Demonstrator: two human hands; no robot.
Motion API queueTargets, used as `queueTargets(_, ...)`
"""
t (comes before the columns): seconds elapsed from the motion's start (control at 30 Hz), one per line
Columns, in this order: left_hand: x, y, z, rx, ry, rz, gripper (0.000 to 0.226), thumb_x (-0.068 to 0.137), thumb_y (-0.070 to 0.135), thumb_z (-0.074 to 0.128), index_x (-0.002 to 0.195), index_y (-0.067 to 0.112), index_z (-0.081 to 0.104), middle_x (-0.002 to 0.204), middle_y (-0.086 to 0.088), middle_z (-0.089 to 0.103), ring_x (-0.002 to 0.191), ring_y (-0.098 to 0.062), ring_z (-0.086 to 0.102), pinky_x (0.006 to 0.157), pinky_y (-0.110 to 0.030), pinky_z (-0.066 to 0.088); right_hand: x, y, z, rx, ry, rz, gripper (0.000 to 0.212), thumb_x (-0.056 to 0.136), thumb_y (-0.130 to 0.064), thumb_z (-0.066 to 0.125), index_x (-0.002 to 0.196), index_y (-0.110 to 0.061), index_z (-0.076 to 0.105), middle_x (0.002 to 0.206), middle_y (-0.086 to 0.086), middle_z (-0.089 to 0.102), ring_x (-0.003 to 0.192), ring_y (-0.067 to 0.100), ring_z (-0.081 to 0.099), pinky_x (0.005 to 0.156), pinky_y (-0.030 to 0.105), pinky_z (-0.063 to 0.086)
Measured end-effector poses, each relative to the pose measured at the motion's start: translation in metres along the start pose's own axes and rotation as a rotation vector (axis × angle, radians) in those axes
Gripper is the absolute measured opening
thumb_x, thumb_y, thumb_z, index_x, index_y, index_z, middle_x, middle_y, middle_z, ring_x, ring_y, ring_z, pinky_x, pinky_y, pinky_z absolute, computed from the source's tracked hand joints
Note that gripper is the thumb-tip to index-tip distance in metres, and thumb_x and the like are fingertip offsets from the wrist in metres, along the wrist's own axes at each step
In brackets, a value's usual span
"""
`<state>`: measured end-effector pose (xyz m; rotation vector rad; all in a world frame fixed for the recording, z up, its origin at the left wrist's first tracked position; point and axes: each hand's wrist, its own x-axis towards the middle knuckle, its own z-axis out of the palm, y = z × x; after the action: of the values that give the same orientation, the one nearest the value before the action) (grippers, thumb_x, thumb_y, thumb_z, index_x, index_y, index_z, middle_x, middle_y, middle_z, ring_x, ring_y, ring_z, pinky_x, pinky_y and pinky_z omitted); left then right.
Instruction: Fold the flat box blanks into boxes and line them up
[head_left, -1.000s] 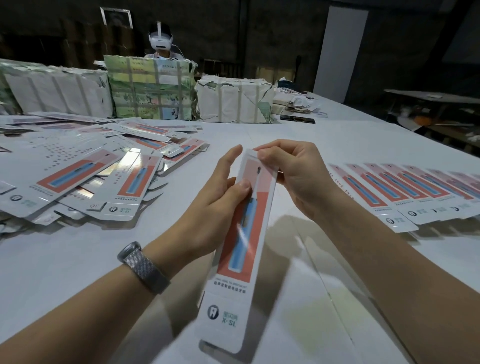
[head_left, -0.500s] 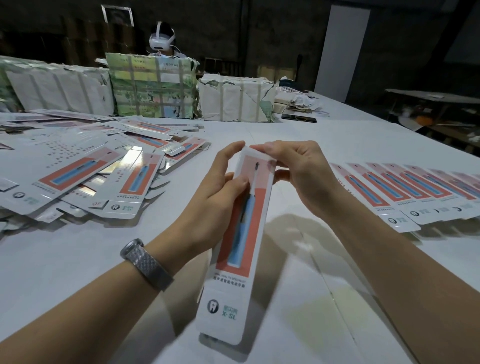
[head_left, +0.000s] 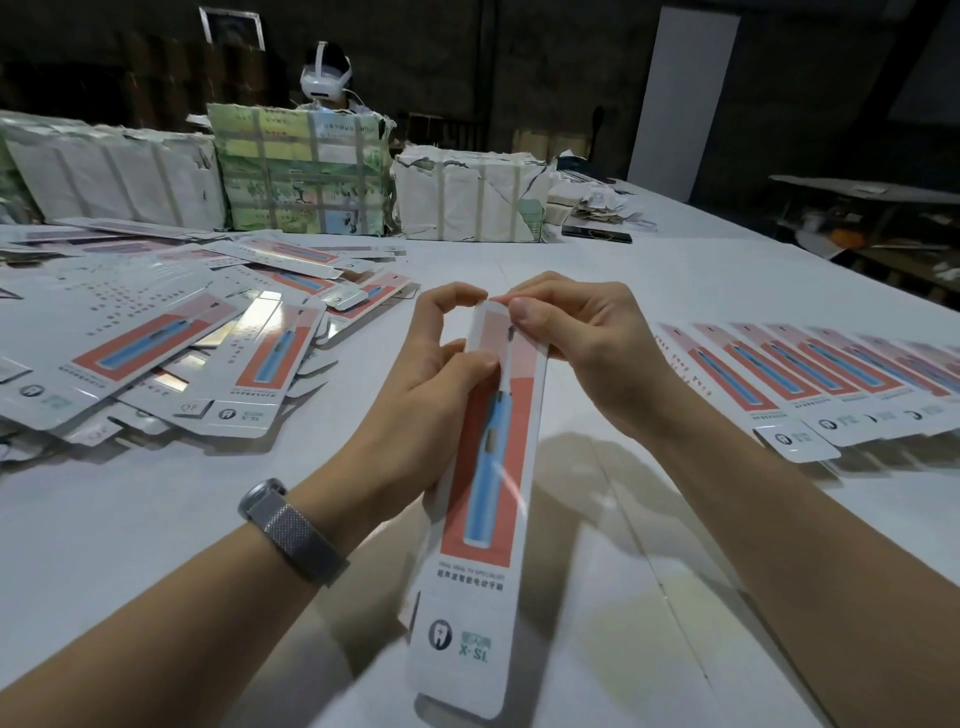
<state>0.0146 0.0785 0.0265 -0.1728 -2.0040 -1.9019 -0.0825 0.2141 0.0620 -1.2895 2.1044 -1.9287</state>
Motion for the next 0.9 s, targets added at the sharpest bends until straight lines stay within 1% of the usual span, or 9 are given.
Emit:
queueTargets(0.07, 0.002, -0.001, 0.000, -0.023, 0.029, 0.024, 0.029, 0.089, 0.031, 0.049, 0.111, 0.049, 0.046, 0.076, 0.008, 0.068, 0.067, -0.019, 0.069, 0.067, -0.044, 0.063, 0.000, 0.001, 0.005, 0.014, 0.017, 0.039, 0.018, 0.100, -0.009, 0.054, 0.098, -0.008, 0.072, 0.091, 0.009, 0.069, 0.080, 0.032, 0.064, 0.079, 0.052, 0.054)
queueTargets(0.17, 0.005, -0.004, 0.001, -0.019, 0.095, 0.077, 0.031, 0.088, 0.030, 0.050, 0.113, 0.048, 0.045, 0.079, 0.006, 0.068, 0.069, -0.015, 0.068, 0.064, -0.033, 0.058, -0.002, 0.005, 0.014, 0.081, 0.078, 0.071, 0.015, 0.099, -0.012, 0.056, 0.100, -0.013, 0.071, 0.084, 0.001, 0.071, 0.076, 0.013, 0.065, 0.074, 0.032, 0.057)
queueTargets(0.3, 0.005, -0.005, 0.001, 0.043, 0.084, 0.085, 0.032, 0.089, 0.032, 0.049, 0.112, 0.053, 0.044, 0.088, -0.003, 0.067, 0.072, -0.014, 0.069, 0.065, -0.029, 0.057, -0.002, 0.007, 0.016, 0.141, 0.136, 0.067, 0.015, 0.097, -0.009, 0.058, 0.092, -0.010, 0.073, 0.078, 0.001, 0.071, 0.072, 0.014, 0.064, 0.071, 0.027, 0.056)
queueTargets(0.37, 0.005, -0.005, 0.000, 0.038, 0.089, 0.073, 0.032, 0.089, 0.031, 0.050, 0.113, 0.051, 0.044, 0.089, -0.005, 0.067, 0.072, -0.013, 0.068, 0.064, -0.027, 0.055, -0.003, 0.006, 0.018, 0.148, 0.127, 0.092, 0.015, 0.098, -0.012, 0.058, 0.098, -0.010, 0.072, 0.081, 0.001, 0.072, 0.073, 0.013, 0.065, 0.071, 0.026, 0.057)
queueTargets(0.5, 0.006, -0.001, -0.002, 0.004, 0.154, 0.103, 0.032, 0.103, 0.022, 0.050, 0.126, 0.042, 0.042, 0.105, -0.015, 0.068, 0.081, -0.020, 0.071, 0.068, -0.034, 0.060, -0.005, 0.008, 0.025, -0.179, 0.205, 0.051, 0.031, 0.098, -0.031, 0.059, 0.129, -0.024, 0.060, 0.113, 0.000, 0.060, 0.097, 0.016, 0.063, 0.084, 0.032, 0.057)
queueTargets(0.63, 0.008, 0.004, -0.005, -0.099, 0.140, 0.118, 0.032, 0.108, 0.019, 0.042, 0.132, 0.040, 0.040, 0.106, -0.003, 0.072, 0.089, -0.014, 0.073, 0.070, -0.029, 0.059, -0.008, 0.000, 0.028, -0.459, 0.165, -0.090, 0.065, 0.091, -0.051, 0.059, 0.146, -0.020, 0.047, 0.116, -0.007, 0.048, 0.099, 0.006, 0.054, 0.080, 0.017, 0.049)
queueTargets(0.7, 0.009, 0.005, -0.009, -0.209, 0.036, 0.053, 0.035, 0.110, 0.024, 0.035, 0.139, 0.043, 0.041, 0.119, 0.006, 0.072, 0.106, -0.011, 0.070, 0.081, -0.028, 0.059, -0.007, -0.004, 0.028, -0.461, 0.101, 0.036, 0.086, 0.083, -0.066, 0.055, 0.153, -0.022, 0.034, 0.119, -0.011, 0.047, 0.104, 0.004, 0.053, 0.080, 0.014, 0.045)
queueTargets(0.8, 0.008, 0.001, -0.012, -0.229, -0.134, -0.023, 0.046, 0.106, 0.044, 0.035, 0.151, 0.052, 0.029, 0.153, 0.016, 0.047, 0.141, -0.007, 0.044, 0.111, -0.037, 0.044, -0.002, -0.006, 0.017, -0.413, 0.029, 0.211, 0.093, 0.078, -0.063, 0.064, 0.155, -0.026, 0.027, 0.132, -0.008, 0.054, 0.111, 0.013, 0.060, 0.089, 0.030, 0.052)
queueTargets(0.9, 0.008, -0.001, -0.010, -0.009, -0.021, -0.078, 0.053, 0.105, 0.037, 0.049, 0.151, 0.053, 0.029, 0.152, 0.028, 0.034, 0.144, 0.005, 0.032, 0.119, -0.036, 0.031, 0.008, -0.001, -0.009, -0.566, 0.044, 0.328, 0.083, 0.081, -0.047, 0.068, 0.154, -0.033, 0.029, 0.138, 0.000, 0.055, 0.114, 0.020, 0.059, 0.090, 0.031, 0.045)
